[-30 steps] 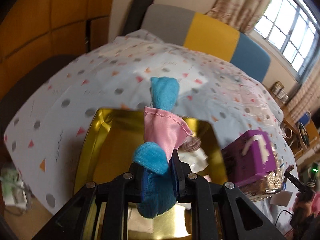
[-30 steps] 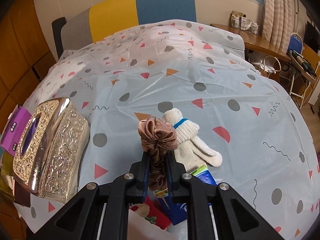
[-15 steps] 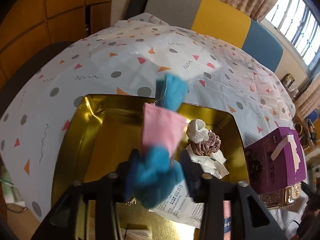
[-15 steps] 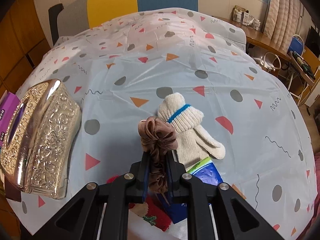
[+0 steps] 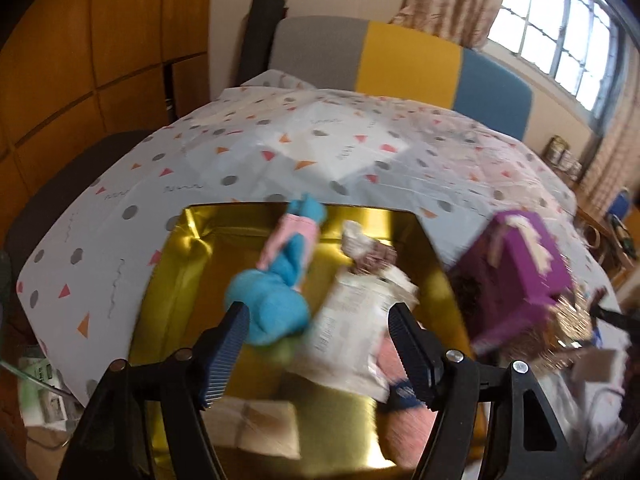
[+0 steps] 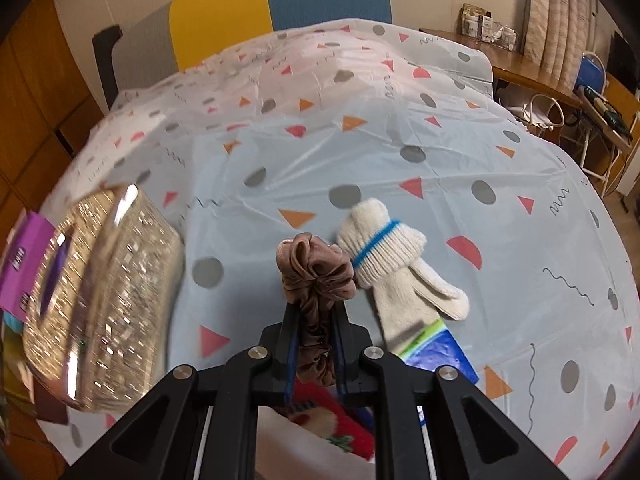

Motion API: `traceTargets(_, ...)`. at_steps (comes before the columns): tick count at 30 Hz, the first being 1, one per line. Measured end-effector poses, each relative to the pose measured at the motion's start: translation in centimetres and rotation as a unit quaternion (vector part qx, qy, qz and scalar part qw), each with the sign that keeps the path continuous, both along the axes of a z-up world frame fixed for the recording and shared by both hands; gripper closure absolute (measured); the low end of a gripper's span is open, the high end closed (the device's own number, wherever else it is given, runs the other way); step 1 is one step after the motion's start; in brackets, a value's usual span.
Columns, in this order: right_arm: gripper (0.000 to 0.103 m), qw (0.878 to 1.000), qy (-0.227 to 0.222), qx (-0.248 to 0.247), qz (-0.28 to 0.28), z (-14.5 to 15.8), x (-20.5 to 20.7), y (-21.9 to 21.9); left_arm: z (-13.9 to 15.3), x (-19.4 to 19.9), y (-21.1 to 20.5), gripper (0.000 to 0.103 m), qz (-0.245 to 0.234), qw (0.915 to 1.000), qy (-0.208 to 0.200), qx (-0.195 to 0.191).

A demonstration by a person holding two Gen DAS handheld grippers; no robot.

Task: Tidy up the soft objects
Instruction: 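Carry the blue plush toy into the gold tin and open the left gripper, then carry the brown scrunchie into the gold tin and open the right gripper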

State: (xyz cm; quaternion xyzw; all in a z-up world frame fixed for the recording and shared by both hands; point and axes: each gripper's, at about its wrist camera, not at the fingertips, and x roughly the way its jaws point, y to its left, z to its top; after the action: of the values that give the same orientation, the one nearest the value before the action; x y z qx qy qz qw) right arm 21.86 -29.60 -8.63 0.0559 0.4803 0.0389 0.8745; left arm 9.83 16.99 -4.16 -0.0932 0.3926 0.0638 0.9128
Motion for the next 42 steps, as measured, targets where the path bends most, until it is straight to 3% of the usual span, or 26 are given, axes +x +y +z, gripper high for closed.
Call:
traceTargets(10,0.09,0.999,-0.016,0.029,-0.02,2.3,1.4,1.1,-0.1,-2.7,-3.9,0.029,-0.057,0.9984,0.001,-0.007)
traceTargets(19,0.09,0.998,-0.054,0.035,0.012,6.5,3.8,6.1,-0.2,-4.2,-4.7,0.028,-0.069,0.9976,0.003,-0.001)
traceTargets(25,0.09,0.992,-0.088,0.045,0.077,10.5,4.7,12.4,0.1,-4.7,-4.2,0.027,-0.063,0.998,-0.004,0.001)
traceTargets(30,0.09,0.978,-0.109,0.063,0.169,13.1,3.1,19.3,0.2,-5.0,-3.4,0.025,-0.052,0.9986,-0.007,0.003)
traceTargets(34,0.09,0.962,-0.109,0.066,0.241,13.4,0.4,24.2,0.3,-5.3,-2.5,0.023,-0.04,0.9991,-0.01,0.002)
traceTargets(42,0.09,0.935,-0.079,0.063,0.34,10.7,-5.6,31.3,0.1,-5.8,-0.9,0.022,-0.021,0.9997,-0.013,-0.007)
